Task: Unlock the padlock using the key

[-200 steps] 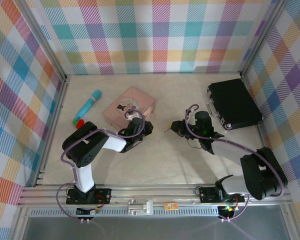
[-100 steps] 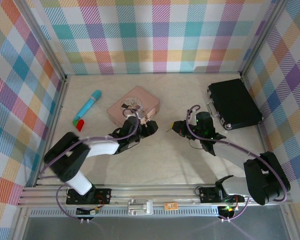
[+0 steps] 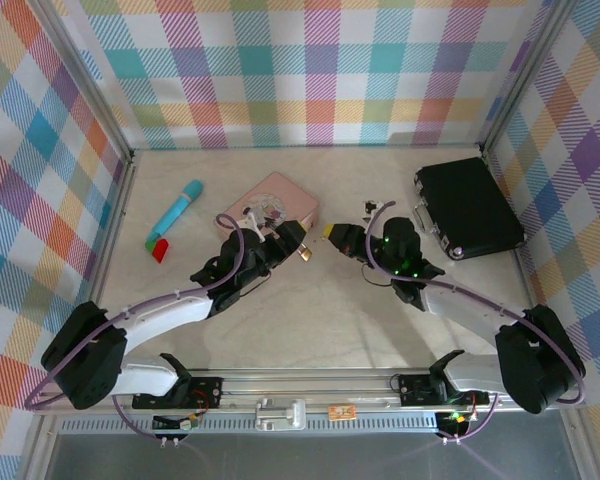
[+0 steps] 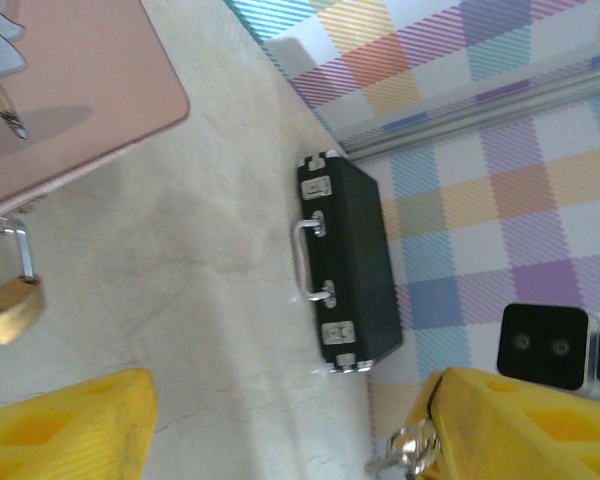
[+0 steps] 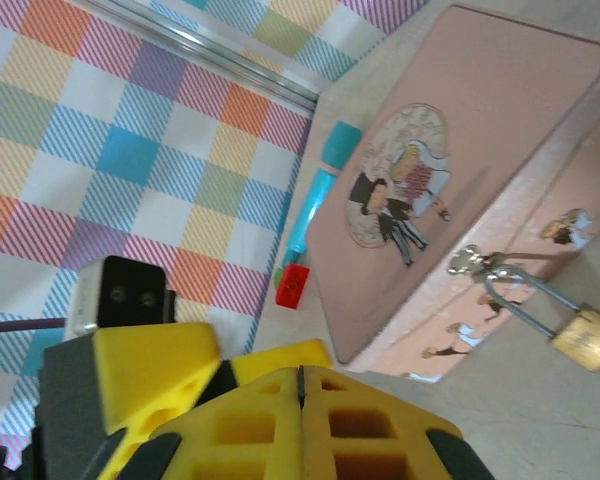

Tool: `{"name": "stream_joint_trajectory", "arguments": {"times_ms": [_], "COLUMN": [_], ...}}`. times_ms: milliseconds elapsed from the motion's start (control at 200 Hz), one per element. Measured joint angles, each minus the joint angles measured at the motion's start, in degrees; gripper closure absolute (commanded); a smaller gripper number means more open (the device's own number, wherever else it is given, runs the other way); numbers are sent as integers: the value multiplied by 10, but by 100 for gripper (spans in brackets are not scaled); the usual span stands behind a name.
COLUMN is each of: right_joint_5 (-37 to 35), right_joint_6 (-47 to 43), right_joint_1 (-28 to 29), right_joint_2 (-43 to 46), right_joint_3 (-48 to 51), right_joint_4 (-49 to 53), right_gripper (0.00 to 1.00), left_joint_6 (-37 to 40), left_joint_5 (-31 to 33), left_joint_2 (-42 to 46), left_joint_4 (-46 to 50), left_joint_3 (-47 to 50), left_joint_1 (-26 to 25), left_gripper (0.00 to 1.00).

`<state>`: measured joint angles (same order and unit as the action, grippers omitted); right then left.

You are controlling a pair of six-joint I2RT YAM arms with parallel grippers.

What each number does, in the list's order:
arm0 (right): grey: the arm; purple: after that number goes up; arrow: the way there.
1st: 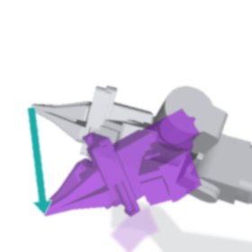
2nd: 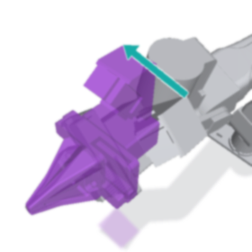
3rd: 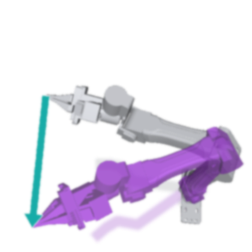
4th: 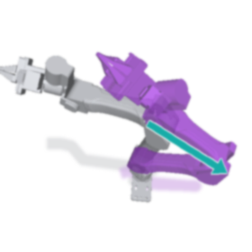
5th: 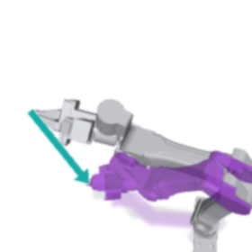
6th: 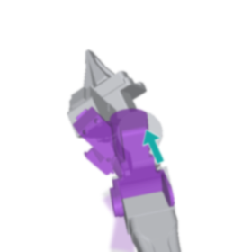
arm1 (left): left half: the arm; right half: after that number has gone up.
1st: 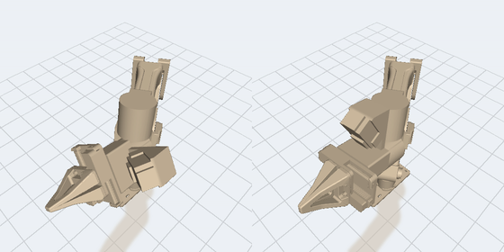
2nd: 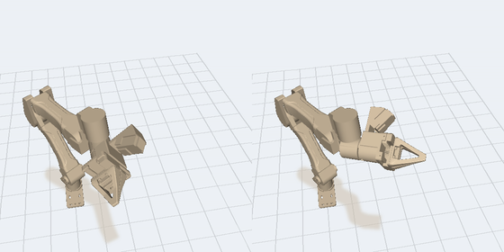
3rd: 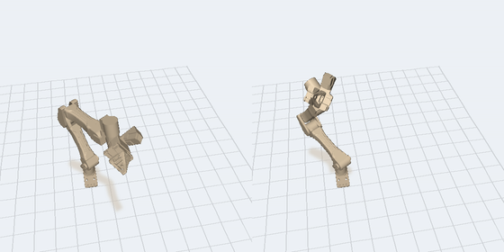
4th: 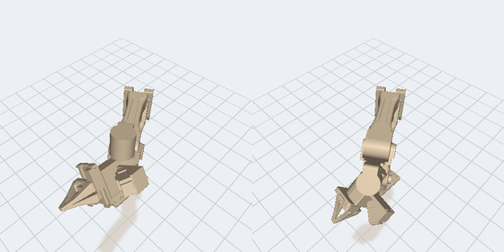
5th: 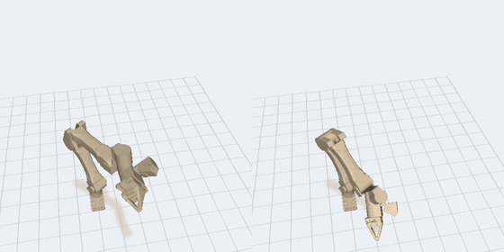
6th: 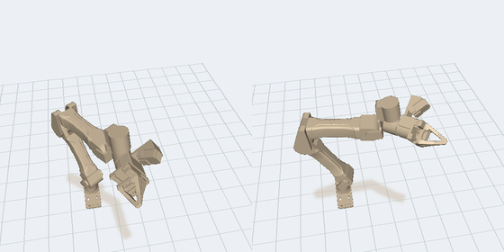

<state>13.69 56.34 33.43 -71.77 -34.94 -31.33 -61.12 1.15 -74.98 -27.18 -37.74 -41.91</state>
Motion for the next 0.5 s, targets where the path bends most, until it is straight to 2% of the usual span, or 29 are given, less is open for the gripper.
{"name": "stream_joint_trajectory", "arguments": {"times_ms": [175, 400, 500], "right_joint_5": [-43, -58, -63], "right_joint_6": [28, 53, 61], "right_joint_1": [21, 27, 28], "right_joint_2": [-2, -35, -40], "right_joint_3": [0, 0, 0], "right_joint_4": [-47, -77, -87], "right_gripper": [100, 100, 100], "left_joint_6": [-35, -66, -71], "left_joint_5": [5, 16, 22], "left_joint_2": [-27, -63, -63], "left_joint_4": [-66, -138, -155], "left_joint_3": [0, 0, 0], "left_joint_1": [-12, -12, -12], "left_gripper": [40, 54, 65]}}
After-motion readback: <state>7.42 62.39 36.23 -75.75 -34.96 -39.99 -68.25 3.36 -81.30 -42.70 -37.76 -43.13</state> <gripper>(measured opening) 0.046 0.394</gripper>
